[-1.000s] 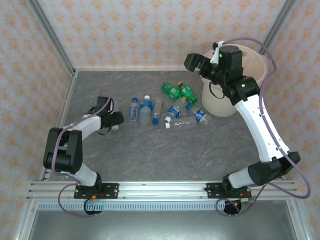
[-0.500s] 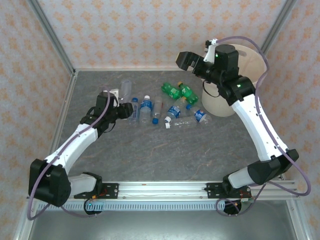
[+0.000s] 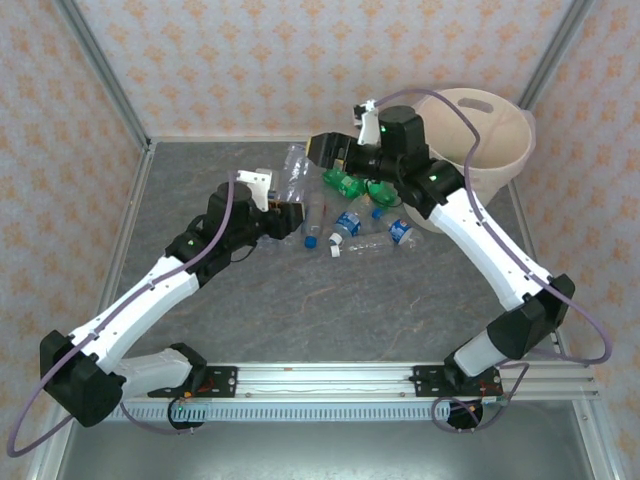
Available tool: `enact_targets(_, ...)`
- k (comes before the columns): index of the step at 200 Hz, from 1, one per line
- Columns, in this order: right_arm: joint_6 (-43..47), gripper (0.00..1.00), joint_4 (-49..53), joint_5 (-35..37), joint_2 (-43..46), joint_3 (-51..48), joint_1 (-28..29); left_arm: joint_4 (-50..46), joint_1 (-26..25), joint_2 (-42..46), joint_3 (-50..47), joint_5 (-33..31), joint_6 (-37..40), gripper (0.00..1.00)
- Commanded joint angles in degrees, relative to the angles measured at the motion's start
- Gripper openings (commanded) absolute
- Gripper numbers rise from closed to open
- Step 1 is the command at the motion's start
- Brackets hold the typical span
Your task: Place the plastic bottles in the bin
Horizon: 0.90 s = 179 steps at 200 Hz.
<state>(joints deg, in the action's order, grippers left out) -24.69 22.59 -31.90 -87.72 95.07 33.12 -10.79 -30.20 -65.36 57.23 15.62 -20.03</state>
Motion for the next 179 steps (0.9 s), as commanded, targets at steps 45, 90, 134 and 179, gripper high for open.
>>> enact_targets(45,-3.44,0.85,-4.85,-6.70,-2.04,-1.37,2.04,3.07,-3.06,1.04,2.52,0.38,-0.84,0.38)
enact_targets(90,-4.51,0.81,-4.36,-6.58,-2.84,-1.99,2.56,2.83,-4.51,0.86,4.26,0.34,-0.72,0.37)
enact_targets(134,-4.41,0.72,-4.55,-6.87,-3.50,-1.99,2.74,2.26,-5.18,0.04,5.61,0.31,-0.25,0.37)
enact_targets(179,-4.06,0.59,-3.52,-4.62,-2.86,-0.80,2.74,2.13,-5.40,-0.40,5.40,-0.73,0.00,0.38)
